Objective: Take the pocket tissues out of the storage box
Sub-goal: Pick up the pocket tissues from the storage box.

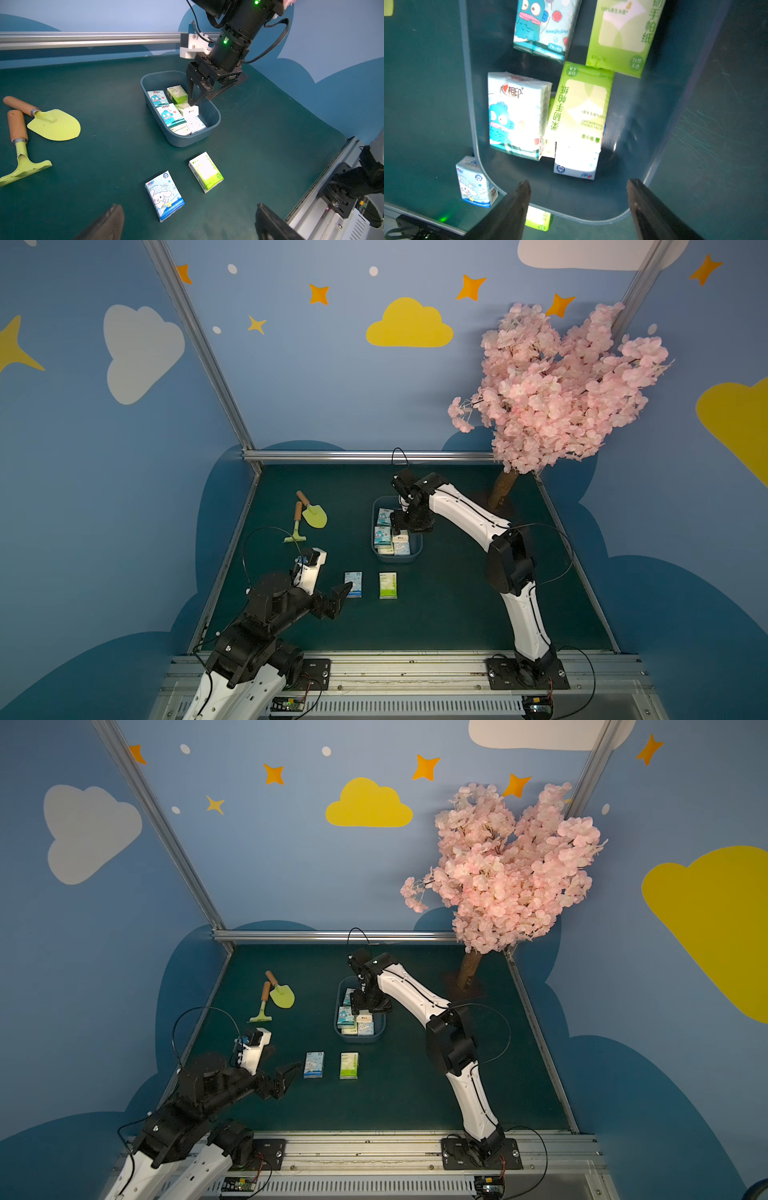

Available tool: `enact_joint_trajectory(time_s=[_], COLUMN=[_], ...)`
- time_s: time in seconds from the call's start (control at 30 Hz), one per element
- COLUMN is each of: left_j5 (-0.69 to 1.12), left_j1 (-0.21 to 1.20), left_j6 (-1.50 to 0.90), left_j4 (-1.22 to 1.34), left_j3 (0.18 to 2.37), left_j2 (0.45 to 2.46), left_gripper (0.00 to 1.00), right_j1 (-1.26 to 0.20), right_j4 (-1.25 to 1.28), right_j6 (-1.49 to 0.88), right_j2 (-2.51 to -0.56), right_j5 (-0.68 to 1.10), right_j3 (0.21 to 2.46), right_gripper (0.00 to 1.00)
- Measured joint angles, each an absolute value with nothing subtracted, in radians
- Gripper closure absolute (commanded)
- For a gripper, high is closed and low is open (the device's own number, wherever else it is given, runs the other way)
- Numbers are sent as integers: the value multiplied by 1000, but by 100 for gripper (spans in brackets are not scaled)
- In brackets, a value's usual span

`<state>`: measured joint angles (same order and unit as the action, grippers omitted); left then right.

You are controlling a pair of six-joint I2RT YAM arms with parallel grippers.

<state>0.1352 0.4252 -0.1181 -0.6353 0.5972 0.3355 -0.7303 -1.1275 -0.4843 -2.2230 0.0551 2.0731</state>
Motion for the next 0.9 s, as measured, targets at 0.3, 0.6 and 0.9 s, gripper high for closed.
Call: enact_joint_trajectory(time_s=[0.3,0.6,0.9], left_j5=[136,135,135], left_j1=[425,425,425], left_j6=[-108,-107,-101], left_j4=[-635,-635,-635], left_j3=[591,591,590], left_j2=[336,336,338], left_gripper=[0,0,0], right_j1=[-730,-730,-729], right_j4=[-1150,-1165,-1182], right_j6=[-472,-470,-465], right_j2=[-2313,-2383,-2419], right_j5=[53,46,45], right_j3=[2162,2217,2254], right_gripper=[22,24,33])
